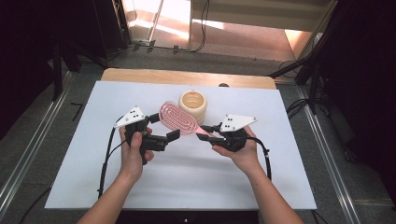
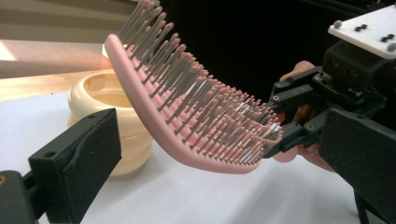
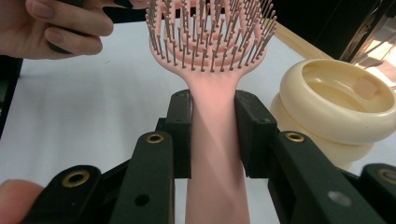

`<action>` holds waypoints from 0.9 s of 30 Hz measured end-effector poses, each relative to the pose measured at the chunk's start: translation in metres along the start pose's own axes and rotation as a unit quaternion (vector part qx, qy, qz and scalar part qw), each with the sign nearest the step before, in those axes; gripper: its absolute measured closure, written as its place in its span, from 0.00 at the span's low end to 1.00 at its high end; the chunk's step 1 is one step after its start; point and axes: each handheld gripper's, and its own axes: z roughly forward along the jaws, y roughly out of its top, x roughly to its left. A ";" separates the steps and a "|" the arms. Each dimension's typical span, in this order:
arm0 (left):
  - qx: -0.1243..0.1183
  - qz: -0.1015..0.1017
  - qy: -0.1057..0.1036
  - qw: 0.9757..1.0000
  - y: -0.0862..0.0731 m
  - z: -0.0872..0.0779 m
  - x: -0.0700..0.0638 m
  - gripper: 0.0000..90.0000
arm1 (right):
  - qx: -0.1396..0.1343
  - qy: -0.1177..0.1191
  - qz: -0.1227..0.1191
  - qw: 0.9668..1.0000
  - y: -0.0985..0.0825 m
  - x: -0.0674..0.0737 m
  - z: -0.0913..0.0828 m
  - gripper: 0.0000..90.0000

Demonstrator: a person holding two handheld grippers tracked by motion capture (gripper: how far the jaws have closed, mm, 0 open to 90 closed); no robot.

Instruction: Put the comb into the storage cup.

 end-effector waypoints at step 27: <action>0.039 -0.068 0.020 0.997 0.014 0.031 -0.008 0.18 | -0.028 -0.016 -0.002 0.999 -0.015 0.005 -0.004 0.75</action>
